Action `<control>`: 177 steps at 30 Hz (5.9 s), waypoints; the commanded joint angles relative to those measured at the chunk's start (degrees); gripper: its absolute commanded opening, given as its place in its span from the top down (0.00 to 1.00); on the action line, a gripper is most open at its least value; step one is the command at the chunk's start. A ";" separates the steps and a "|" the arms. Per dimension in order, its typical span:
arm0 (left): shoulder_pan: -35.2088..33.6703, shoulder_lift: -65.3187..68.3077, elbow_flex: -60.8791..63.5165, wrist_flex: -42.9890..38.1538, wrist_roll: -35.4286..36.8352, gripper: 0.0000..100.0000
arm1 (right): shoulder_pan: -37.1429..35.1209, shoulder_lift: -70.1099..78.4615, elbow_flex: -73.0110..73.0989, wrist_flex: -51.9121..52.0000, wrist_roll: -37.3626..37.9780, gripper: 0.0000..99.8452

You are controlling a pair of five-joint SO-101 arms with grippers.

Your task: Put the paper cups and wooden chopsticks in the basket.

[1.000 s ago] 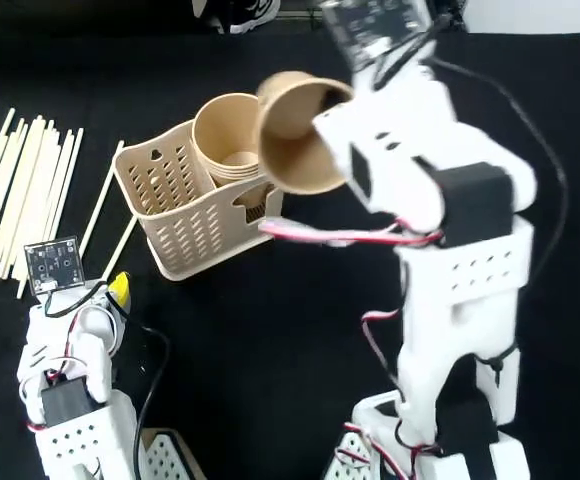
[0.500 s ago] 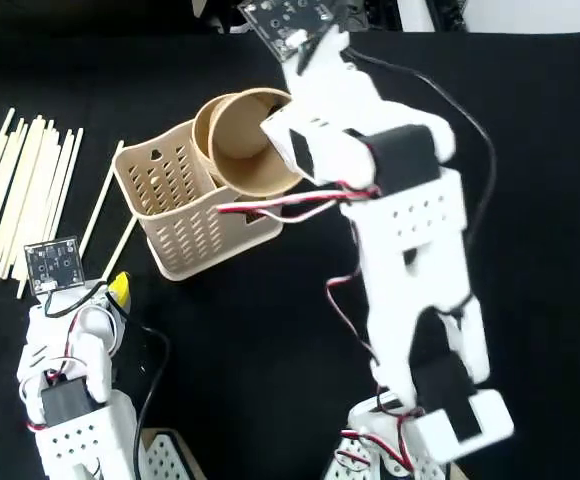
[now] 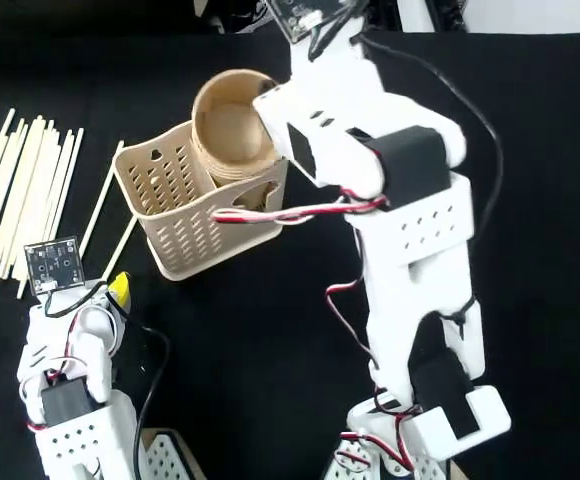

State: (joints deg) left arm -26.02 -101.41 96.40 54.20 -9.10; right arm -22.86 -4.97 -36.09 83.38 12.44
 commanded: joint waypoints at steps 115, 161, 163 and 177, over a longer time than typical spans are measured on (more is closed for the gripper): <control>1.10 149.01 -125.41 11.16 -16.35 0.93 | 30.77 -6.37 85.67 -60.13 -7.30 0.99; -1.80 107.69 -161.19 46.77 13.98 0.97 | 30.59 -6.02 86.02 -61.45 -7.21 0.99; 1.19 99.16 -157.14 46.68 14.33 0.97 | 30.59 -6.02 86.11 -61.45 -7.12 0.99; 21.49 66.99 -105.98 15.82 14.42 0.97 | 30.59 -6.02 86.29 -61.45 -7.21 0.99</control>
State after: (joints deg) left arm -6.07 -28.97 -30.29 85.41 4.62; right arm 7.47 -11.12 52.26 22.99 5.58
